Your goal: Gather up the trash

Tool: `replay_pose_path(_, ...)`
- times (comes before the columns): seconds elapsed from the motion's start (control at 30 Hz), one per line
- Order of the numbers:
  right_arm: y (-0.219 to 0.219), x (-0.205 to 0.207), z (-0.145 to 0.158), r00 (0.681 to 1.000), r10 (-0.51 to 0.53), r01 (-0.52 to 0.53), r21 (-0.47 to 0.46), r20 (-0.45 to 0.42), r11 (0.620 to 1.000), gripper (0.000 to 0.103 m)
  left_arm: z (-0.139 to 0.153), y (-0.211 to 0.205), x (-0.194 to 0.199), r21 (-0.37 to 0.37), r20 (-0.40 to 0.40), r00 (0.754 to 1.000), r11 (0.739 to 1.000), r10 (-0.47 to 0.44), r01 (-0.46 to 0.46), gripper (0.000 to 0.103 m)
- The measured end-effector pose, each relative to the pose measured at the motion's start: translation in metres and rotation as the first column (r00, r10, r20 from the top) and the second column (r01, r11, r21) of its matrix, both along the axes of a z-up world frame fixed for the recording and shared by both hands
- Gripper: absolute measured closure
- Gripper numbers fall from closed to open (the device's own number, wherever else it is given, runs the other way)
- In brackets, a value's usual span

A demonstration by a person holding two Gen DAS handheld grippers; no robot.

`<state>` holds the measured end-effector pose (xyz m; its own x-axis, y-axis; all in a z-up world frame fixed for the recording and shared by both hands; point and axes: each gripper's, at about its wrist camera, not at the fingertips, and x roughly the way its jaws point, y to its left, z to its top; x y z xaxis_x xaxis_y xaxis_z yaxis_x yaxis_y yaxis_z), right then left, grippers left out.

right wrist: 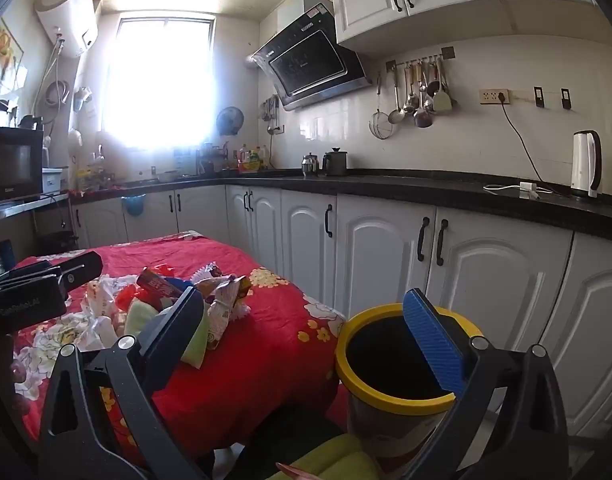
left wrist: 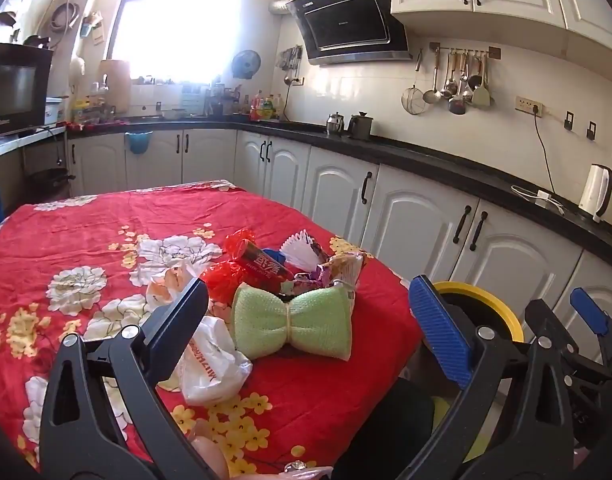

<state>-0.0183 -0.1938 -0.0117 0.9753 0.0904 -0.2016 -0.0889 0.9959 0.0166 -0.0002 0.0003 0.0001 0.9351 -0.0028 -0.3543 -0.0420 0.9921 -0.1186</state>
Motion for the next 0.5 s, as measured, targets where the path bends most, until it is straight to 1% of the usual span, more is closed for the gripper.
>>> replay_pose_path(0.17,0.0001,0.0014,-0.0004,1.000,-0.002,0.002,-0.004,-0.006,1.000,0.006,-0.0004,-0.0009,0.0015,-0.006,-0.010,1.000,1.000,0.000,0.000,0.011)
replay_pose_path(0.2,0.0001,0.0017,-0.0004,1.000,-0.003,0.003,-0.004,-0.006,1.000,0.006,0.0001,0.0002,-0.0001,-0.005,0.001,1.000,1.000,0.001,-0.001,0.011)
replay_pose_path(0.4,-0.0028,-0.0013,0.0008,1.000,-0.005,0.005,0.000,-0.005,1.000,0.006,0.0001,-0.0001,0.0001,-0.003,0.002,1.000,1.000,0.000,0.000,0.011)
replay_pose_path(0.5,-0.0062,0.0029,-0.0038,1.000,-0.008,0.008,-0.001,-0.005,1.000,0.006,0.0054,-0.0018,0.0016,-0.005,0.002,1.000,1.000,-0.001,0.001,0.011)
